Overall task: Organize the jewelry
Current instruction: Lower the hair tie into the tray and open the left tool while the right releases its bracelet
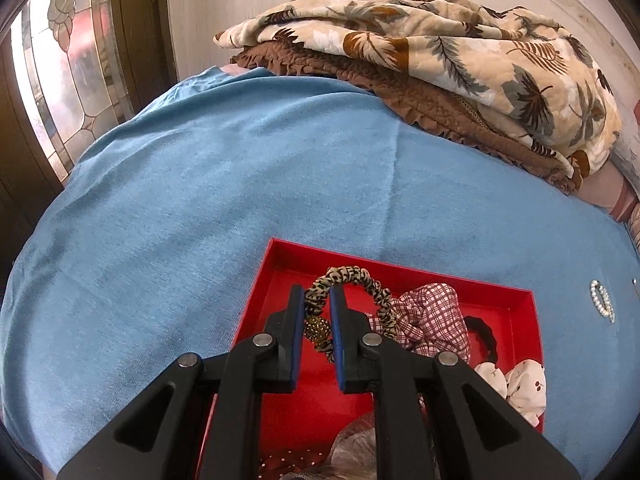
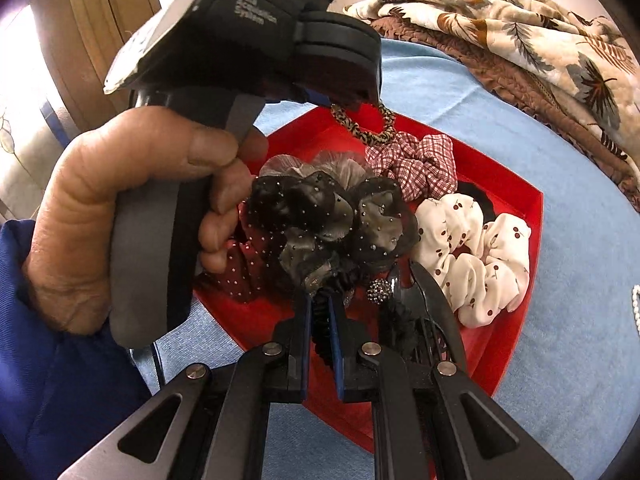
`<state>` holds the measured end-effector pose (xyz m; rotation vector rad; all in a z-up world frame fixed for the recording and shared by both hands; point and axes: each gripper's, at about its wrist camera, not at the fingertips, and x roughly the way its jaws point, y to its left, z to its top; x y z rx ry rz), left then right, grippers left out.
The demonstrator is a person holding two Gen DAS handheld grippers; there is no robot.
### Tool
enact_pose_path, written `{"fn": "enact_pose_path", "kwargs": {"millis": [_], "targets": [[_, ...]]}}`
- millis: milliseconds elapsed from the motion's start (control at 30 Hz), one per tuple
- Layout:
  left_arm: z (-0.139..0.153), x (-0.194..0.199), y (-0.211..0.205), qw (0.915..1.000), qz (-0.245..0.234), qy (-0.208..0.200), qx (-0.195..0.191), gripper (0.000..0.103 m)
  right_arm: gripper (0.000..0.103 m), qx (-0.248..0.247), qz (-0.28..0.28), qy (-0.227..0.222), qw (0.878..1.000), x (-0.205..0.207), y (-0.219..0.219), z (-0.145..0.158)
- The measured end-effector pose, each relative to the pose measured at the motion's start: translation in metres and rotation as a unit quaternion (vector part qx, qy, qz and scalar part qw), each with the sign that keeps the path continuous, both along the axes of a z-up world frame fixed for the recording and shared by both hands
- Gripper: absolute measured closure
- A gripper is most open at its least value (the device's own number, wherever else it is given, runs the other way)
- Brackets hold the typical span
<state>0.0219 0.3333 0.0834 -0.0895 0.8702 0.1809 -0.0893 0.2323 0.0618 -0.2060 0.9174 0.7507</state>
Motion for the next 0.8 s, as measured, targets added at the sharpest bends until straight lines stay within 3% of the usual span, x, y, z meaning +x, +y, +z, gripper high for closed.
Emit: {"fn": "enact_pose_path", "kwargs": {"millis": [133,300,467,667,800], "targets": [[0.001,-0.002,0.001,1.0000,0.001,-0.002,0.000,0.089,0.093,-0.001,0.000,-0.001,1.000,0.000,0.001,-0.001],[0.003,-0.004,0.000,0.9999,-0.003,-0.008,0.007,0.073,0.093,-0.003,0.001,-0.002,1.000,-0.001,0.001,-0.002],[0.006,-0.007,-0.004,0.9997,-0.007,-0.016,0.017,0.063,0.093,-0.001,-0.002,0.001,1.000,0.000,0.000,-0.004],[0.008,-0.008,-0.006,0.9996,-0.007,-0.018,0.022,0.059,0.091,0.006,-0.003,0.001,1.000,0.000,-0.002,-0.002],[0.011,-0.011,-0.005,0.9994,-0.004,-0.024,0.026,0.053,0.057,0.024,-0.005,-0.006,1.000,-0.001,-0.008,0.003]]}}
